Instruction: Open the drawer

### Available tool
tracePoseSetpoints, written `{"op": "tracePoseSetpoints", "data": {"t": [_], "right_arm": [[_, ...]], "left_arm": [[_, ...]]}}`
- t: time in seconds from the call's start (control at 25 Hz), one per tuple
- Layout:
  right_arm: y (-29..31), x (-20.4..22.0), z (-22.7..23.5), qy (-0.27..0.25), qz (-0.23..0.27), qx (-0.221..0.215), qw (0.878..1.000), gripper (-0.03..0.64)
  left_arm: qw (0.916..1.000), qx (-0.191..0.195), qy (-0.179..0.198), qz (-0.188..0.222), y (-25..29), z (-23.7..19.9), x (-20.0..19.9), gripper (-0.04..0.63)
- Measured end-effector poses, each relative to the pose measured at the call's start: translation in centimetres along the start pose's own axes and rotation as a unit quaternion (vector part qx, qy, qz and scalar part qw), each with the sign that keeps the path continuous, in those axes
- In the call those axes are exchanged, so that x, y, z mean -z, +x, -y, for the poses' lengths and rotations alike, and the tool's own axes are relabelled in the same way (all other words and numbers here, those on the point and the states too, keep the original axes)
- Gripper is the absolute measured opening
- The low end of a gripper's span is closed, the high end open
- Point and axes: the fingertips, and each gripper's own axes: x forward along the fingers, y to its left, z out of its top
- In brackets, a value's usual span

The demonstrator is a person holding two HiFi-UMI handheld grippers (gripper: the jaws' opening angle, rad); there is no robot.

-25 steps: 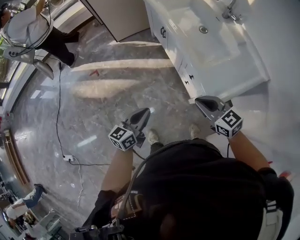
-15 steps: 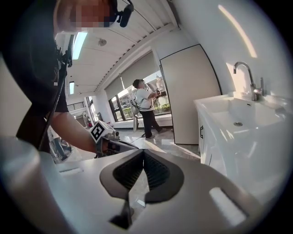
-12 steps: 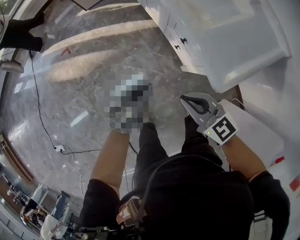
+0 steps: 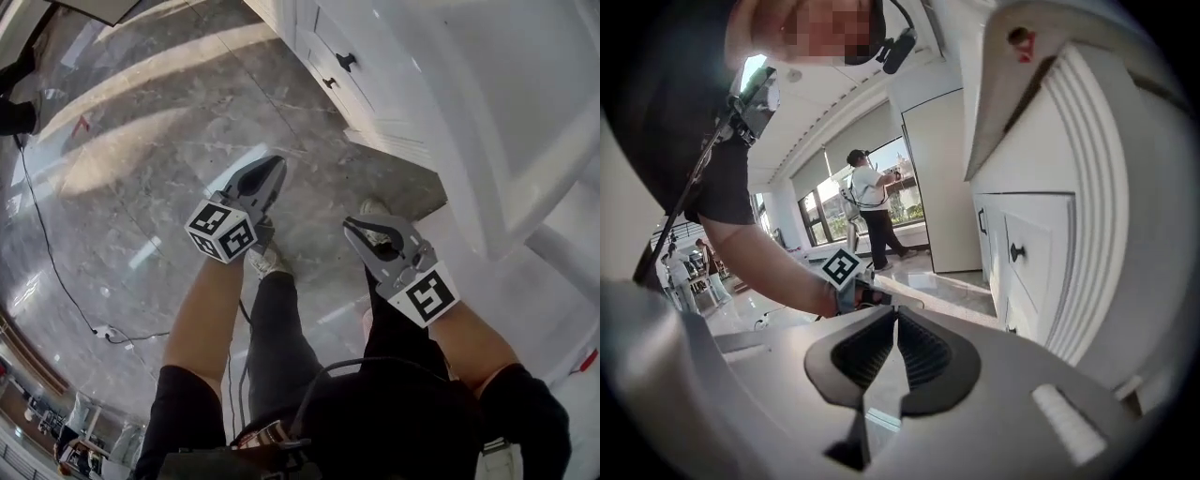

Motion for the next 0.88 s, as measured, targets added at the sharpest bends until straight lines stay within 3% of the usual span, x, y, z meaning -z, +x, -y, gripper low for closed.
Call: {"op": "tracePoseSetpoints", "data": {"t": [0.24,0.4,0.88], "right_arm": [[-0.2,5.8,1.8,-0.002,-0.027,-0.001,1.000,0.000],[-0.3,7.5,3.2,-0.009,-0.045,0.002,0.999,0.000],[0.9,9.8,6.0,0.013,-0.049,0.031,0.998,0.000]], "left_arm": [[0.9990,0.011,-0.040,0.017,5.8,-5.9,3.3,0.086],[0.9983,0.036,-0.046,0.000,9.6,-7.7,4.9,0.130],[0.9899,0.092,-0.107,-0.016,19.8,-10.2,3.6,0.225]]}}
